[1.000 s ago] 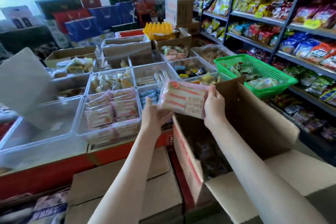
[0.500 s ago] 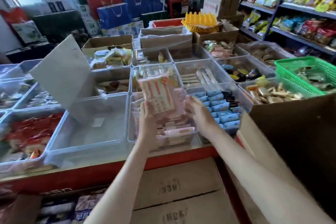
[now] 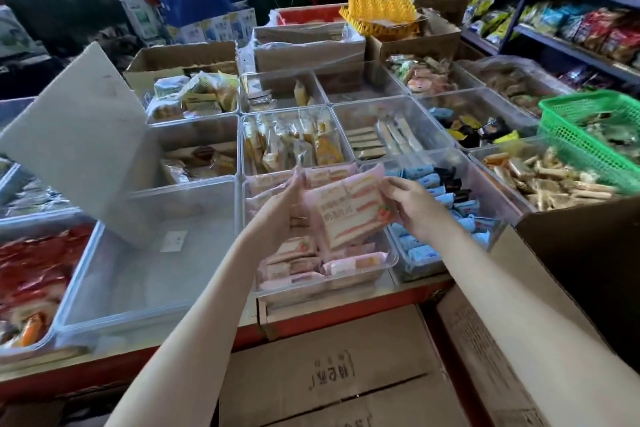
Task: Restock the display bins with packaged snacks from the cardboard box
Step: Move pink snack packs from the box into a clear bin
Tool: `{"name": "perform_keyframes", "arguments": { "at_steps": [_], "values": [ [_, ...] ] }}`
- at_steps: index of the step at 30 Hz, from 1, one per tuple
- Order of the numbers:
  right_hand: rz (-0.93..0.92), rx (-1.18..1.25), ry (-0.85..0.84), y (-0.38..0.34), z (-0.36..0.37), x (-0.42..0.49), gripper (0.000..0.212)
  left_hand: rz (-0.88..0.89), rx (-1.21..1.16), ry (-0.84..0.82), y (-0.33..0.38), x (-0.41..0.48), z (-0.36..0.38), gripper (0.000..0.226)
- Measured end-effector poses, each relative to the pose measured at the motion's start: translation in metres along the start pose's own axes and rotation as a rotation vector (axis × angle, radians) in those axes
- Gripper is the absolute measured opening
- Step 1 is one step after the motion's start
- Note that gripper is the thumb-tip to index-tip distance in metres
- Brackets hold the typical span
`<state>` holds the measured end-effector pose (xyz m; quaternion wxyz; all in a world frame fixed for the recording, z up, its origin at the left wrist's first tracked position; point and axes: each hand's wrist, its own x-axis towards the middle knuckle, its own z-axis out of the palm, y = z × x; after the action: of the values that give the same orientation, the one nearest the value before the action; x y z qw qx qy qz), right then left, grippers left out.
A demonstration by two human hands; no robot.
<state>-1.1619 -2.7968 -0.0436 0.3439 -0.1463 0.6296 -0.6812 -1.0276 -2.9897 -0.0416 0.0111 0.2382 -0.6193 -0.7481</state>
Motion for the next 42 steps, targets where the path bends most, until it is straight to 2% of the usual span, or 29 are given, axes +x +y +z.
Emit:
{"name": "perform_keyframes", "arguments": {
  "at_steps": [2,4,7,9,12,14,17,21,24,28,35,40,42],
  "values": [
    [-0.015,0.058,0.106,0.011,-0.004,0.009,0.016,-0.059,-0.128,0.097,-0.01,0.014,0.001,0.039],
    [-0.022,0.036,0.156,0.019,-0.003,0.017,0.015,-0.098,-0.139,0.168,-0.019,0.026,0.01,0.038],
    [-0.063,-0.307,0.302,0.033,-0.001,0.035,0.016,-0.131,-0.043,0.21,-0.028,0.044,0.024,0.024],
    [-0.059,-0.573,0.398,0.042,-0.003,0.048,0.022,-0.145,0.055,0.206,-0.04,0.057,0.029,0.034],
    [-0.001,-0.73,0.424,0.048,0.0,0.059,0.029,-0.181,0.188,0.248,-0.055,0.069,0.031,0.046],
    [0.044,-0.727,0.446,0.054,0.005,0.068,0.032,-0.197,0.185,0.237,-0.061,0.071,0.034,0.041],
    [0.167,-0.753,0.378,0.066,0.014,0.077,0.033,-0.233,0.194,0.241,-0.073,0.075,0.034,0.03],
    [0.38,-0.746,0.139,0.084,0.019,0.074,0.066,-0.269,0.258,0.232,-0.078,0.082,0.034,0.056],
    [0.346,-0.636,0.156,0.09,0.027,0.057,0.074,-0.269,0.317,0.258,-0.078,0.071,0.043,0.064],
    [0.137,-0.777,0.223,0.063,0.019,0.023,0.074,-0.117,0.472,0.291,-0.054,0.045,0.078,0.088],
    [-0.366,-1.099,0.384,-0.033,-0.055,-0.063,0.062,0.303,0.771,0.233,0.01,0.006,0.197,0.07],
    [-0.336,-1.206,0.479,-0.05,-0.165,-0.136,0.056,0.551,0.966,0.177,0.016,-0.025,0.324,0.061],
    [-0.286,-1.226,0.504,-0.045,-0.212,-0.164,0.055,0.554,1.017,0.159,0.003,-0.032,0.378,0.057]
  ]
}}
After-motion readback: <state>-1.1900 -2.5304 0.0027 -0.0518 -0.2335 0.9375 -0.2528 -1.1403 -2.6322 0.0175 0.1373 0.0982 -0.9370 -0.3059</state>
